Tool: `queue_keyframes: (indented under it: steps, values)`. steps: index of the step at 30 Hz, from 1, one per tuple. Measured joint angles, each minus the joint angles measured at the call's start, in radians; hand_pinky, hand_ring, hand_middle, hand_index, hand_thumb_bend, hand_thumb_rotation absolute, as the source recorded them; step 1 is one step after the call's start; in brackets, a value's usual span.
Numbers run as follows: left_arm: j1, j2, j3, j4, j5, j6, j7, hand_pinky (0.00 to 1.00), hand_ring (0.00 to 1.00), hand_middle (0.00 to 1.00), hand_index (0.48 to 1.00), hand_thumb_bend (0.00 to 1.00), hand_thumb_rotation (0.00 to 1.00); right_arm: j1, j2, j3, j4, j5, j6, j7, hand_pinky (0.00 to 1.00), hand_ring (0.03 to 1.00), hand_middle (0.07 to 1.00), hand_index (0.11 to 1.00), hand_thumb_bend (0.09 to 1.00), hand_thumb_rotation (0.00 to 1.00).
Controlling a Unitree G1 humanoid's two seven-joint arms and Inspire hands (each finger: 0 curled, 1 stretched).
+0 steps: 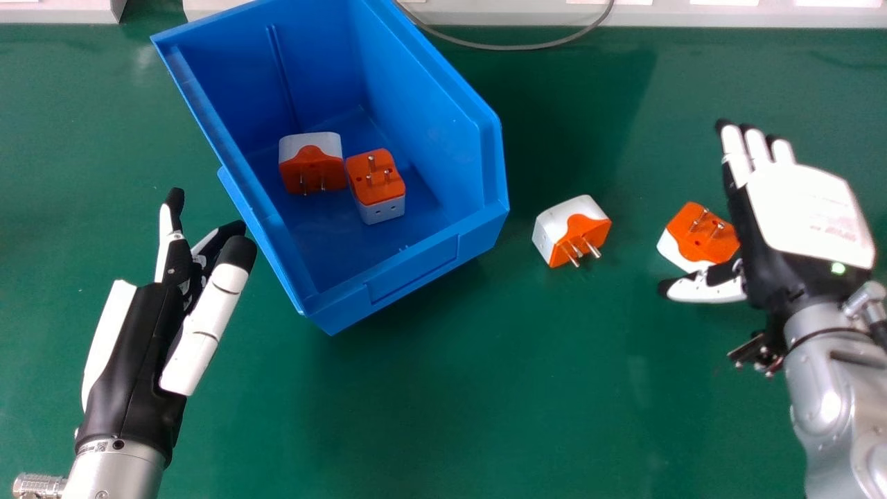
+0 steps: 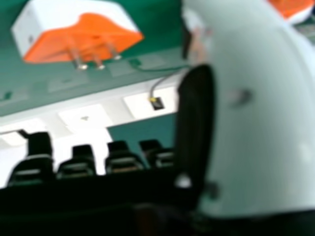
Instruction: Pick all objects and put in blue box
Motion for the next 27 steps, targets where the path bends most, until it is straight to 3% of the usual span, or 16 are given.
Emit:
queue_keyframes:
  steps: [27]
  values:
    - [0.019, -0.001, 0.0, -0.031, 0.001, 0.006, 0.0, 0.83, 0.89, 0.91, 0.894, 0.7, 0.93, -0.252, -0.017, 0.158, 0.302, 0.046, 0.076, 0.199, 0.84, 0.944, 0.978, 0.942, 0.575, 0.24]
